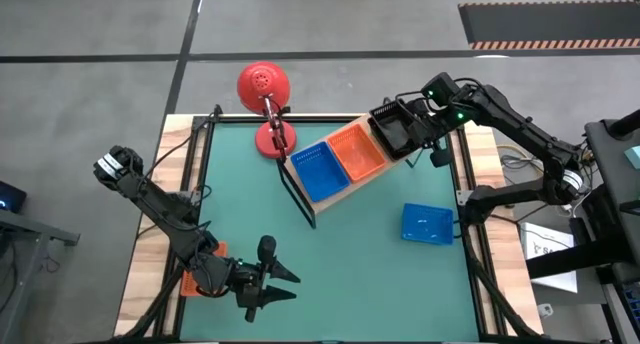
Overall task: Stack baskets on shelf by color
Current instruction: Stack the black basket on top of the black baskets on the shelf
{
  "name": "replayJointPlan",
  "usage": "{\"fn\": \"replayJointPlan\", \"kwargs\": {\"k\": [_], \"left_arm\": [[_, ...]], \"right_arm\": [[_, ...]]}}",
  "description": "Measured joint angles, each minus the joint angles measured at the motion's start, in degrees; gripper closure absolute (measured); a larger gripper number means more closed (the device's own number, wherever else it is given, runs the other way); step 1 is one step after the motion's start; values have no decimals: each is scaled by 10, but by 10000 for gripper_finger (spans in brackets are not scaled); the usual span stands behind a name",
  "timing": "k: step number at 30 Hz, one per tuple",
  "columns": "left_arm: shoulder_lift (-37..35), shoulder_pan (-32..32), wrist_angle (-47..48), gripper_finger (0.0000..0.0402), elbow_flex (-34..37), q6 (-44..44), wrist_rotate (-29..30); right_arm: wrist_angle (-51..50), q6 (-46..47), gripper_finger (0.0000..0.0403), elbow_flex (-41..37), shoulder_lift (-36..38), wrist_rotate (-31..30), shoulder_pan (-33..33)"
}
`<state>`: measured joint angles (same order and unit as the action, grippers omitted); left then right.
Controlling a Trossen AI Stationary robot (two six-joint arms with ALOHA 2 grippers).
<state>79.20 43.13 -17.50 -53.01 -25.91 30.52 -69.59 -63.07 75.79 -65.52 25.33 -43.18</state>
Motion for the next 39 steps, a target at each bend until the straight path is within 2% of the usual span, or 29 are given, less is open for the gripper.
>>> {"fn": "replayJointPlan", "kwargs": {"k": [8,19,25,33,39], "left_arm": [[0,0,0,237,0,0,0],[0,0,0,237,0,0,0],[1,0,0,237,0,0,0],[1,0,0,237,0,1,0],[1,0,0,237,0,1,0]], "right_arm": [[-3,9,385,0,0,-25,0],[-2,31,307,0,1,-30,0],[-6,51,281,12,2,-30,0],[-12,88,268,46,2,-30,4],[-11,158,281,66,3,-29,23]]}}
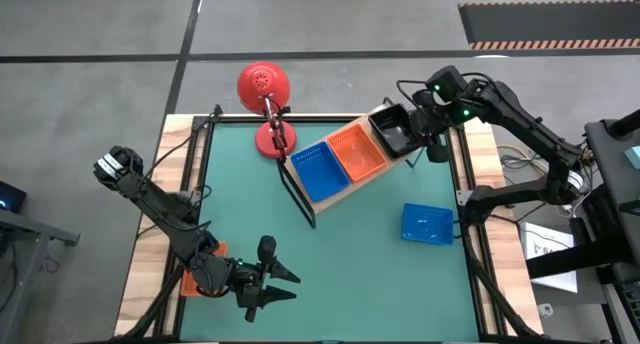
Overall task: Stack baskets on shelf by color
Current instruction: Stack the black basket on top of the black baskets on the shelf
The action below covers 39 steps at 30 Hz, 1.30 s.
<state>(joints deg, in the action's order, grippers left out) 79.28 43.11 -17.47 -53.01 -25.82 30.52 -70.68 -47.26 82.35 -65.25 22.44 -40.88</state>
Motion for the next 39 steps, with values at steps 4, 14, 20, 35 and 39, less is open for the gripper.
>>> {"fn": "replayJointPlan", "kwargs": {"k": [4,14,20,35,39], "left_arm": [[0,0,0,237,0,0,0],[0,0,0,237,1,2,0],[0,0,0,237,2,2,0],[0,0,-1,237,7,15,0],[0,0,-1,237,9,15,0]], "right_arm": [[-11,12,298,2,0,0,7],[-12,38,378,-5,0,-2,6],[-11,38,394,-26,0,-7,6],[2,37,394,-52,4,-45,6],[57,95,394,-60,3,-45,6]]}}
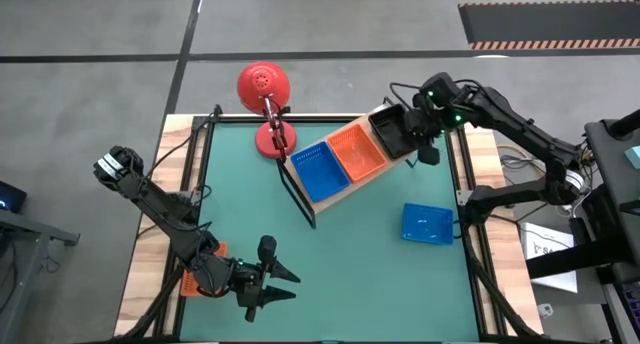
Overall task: Stack baskets on shelf by color
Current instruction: Stack the black basket on top of the black baskets on the shelf
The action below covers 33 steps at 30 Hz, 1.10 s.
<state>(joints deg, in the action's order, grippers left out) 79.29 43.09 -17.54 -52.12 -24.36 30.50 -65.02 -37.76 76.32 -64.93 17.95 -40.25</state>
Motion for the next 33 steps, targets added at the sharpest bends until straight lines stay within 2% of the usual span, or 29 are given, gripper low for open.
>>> {"fn": "replayJointPlan", "kwargs": {"k": [4,8,24,33], "left_arm": [[0,0,-3,237,0,0,0],[0,0,-5,237,0,0,0],[0,0,-5,237,0,0,0],[0,0,-5,237,0,0,0]], "right_arm": [[42,51,394,-13,-6,0,0],[40,56,394,-16,-18,0,6],[-44,62,394,-17,-30,-21,10],[-48,61,394,-13,-30,-31,10]]}}
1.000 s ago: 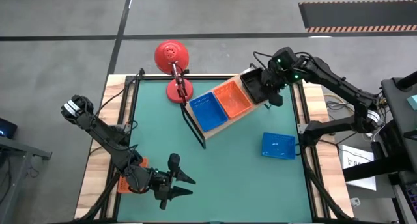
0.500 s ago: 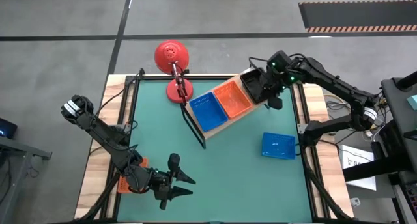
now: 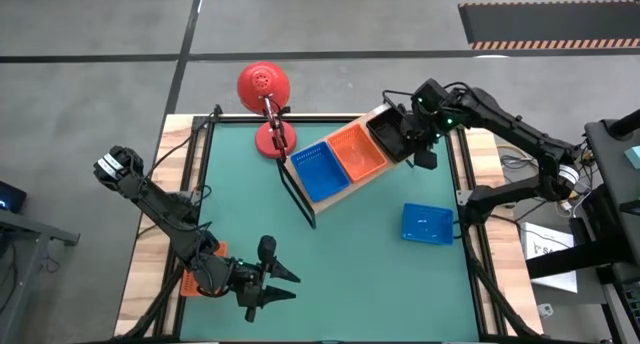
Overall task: Stack baskets on shelf by color
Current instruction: Stack the black basket on top of the black baskets on the shelf, then stack the orange basket on top of the orange baskets on the shelf
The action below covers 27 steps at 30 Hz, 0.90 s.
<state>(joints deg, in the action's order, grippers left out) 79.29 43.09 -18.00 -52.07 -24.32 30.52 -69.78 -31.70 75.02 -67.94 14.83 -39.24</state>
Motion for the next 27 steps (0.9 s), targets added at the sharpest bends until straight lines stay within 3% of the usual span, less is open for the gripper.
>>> {"fn": "replayJointPlan", "kwargs": {"k": [8,13,19,27], "left_arm": [[0,0,0,237,0,0,0],[0,0,0,237,0,0,0],[0,0,0,237,0,10,0],[1,0,-8,237,0,29,0]], "right_arm": [[2,15,394,45,7,2,2],[1,80,394,58,31,6,42],[15,174,394,48,67,6,146],[126,256,394,1,104,-27,344]]}}
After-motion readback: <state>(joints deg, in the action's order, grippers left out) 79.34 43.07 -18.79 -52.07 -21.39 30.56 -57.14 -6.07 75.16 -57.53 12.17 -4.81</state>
